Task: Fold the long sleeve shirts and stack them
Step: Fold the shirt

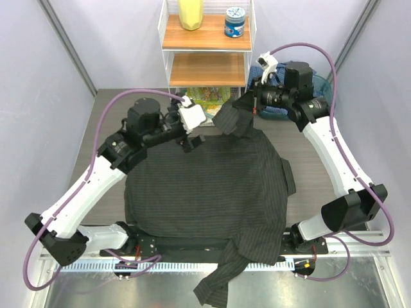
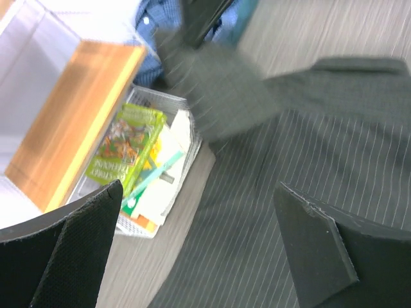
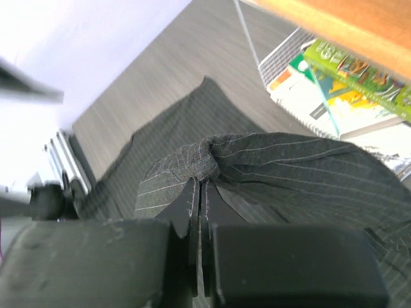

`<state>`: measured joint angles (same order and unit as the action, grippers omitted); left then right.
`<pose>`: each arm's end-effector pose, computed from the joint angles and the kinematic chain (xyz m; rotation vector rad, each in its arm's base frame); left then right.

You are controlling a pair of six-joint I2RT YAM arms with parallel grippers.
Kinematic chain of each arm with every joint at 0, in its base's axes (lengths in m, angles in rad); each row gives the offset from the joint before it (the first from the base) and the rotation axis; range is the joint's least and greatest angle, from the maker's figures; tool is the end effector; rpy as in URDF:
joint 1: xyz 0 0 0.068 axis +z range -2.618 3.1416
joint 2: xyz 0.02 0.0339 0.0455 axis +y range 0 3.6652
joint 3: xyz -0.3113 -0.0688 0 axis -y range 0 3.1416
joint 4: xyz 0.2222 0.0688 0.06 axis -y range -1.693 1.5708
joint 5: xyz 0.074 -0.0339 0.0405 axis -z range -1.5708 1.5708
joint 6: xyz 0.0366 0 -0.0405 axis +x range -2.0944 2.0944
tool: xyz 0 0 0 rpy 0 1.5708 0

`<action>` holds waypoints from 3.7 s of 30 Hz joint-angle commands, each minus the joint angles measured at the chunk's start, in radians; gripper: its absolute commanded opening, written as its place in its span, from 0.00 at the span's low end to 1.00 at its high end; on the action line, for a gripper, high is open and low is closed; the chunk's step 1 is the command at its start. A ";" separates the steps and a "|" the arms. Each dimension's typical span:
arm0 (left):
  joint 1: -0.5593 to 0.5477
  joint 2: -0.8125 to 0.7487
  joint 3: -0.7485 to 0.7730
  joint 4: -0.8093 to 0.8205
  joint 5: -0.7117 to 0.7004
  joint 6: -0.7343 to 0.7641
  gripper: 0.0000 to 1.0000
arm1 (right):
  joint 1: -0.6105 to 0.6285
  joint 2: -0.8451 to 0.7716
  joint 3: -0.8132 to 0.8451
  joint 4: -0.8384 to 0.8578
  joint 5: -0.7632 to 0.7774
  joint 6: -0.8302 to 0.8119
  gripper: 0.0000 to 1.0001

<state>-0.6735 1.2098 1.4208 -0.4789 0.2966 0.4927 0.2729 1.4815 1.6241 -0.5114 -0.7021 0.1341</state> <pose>0.1652 -0.1455 0.4811 1.1838 1.4154 -0.3990 0.2813 0.1033 0.4778 -0.6090 1.8663 0.9467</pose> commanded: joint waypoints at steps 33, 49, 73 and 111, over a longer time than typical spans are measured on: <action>-0.095 0.149 0.234 0.004 -0.104 -0.036 0.00 | -0.017 -0.320 -0.162 0.073 0.161 -0.315 0.90; -0.038 0.180 0.268 -0.050 0.061 -0.057 0.00 | 0.069 -0.346 -0.306 0.093 0.010 -0.723 0.95; -0.023 0.217 0.314 0.026 0.010 -0.187 0.01 | 0.175 -0.202 -0.207 0.255 0.179 -0.555 0.01; 0.772 1.063 0.627 -0.527 0.231 0.386 0.63 | 0.031 -0.105 0.029 0.165 0.305 -0.472 0.01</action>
<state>0.1333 2.2349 2.0083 -0.9089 0.5663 0.7601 0.3119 1.3773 1.5883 -0.3679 -0.4053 -0.3443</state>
